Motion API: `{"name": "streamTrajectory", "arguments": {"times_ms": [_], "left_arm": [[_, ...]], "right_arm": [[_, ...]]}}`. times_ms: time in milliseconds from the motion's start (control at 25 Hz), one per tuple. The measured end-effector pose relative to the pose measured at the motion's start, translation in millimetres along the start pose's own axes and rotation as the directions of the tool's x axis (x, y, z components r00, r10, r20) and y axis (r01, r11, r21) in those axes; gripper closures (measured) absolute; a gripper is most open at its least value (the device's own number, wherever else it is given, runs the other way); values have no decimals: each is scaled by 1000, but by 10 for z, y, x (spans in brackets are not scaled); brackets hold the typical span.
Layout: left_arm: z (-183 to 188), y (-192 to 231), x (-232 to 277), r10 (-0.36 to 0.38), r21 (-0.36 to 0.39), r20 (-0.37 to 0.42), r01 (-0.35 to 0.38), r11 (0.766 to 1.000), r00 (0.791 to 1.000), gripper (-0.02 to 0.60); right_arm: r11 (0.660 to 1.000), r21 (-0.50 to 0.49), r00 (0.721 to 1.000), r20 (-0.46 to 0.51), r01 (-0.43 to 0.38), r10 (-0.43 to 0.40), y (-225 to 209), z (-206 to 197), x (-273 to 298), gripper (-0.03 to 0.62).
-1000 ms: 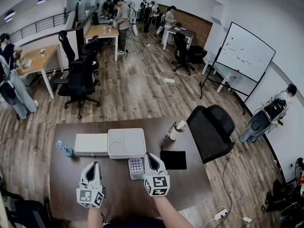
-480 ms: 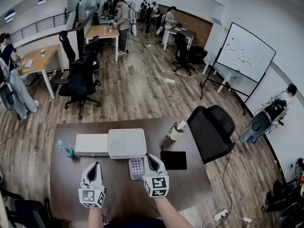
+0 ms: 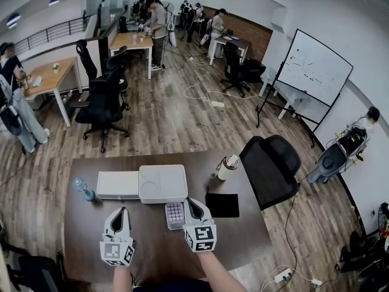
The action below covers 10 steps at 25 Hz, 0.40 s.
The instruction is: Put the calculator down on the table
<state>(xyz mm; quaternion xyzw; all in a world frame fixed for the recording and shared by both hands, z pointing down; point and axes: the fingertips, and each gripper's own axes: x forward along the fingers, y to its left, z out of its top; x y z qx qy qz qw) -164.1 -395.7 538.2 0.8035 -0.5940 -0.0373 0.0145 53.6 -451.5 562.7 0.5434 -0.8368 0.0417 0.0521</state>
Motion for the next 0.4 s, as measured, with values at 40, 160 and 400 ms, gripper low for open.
{"name": "streamTrajectory", "arguments": {"times_ms": [40,160,400], "left_arm": [[-2,-1,-7,1,-3,1,-1,1000,1000,586],[16,3,-30,-2,0,5,2,1000,1000,586],[64,9,-40,-4,-4,23,4,1000,1000,586]], "right_arm": [[1000,2,1000,0,-2,2,-2,-10,-7,585],[1000,8,1000,-7,-14,14,30,-49,-21,586],[1000,8,1000,-11,-26,26,70,-69,-13,585]]}}
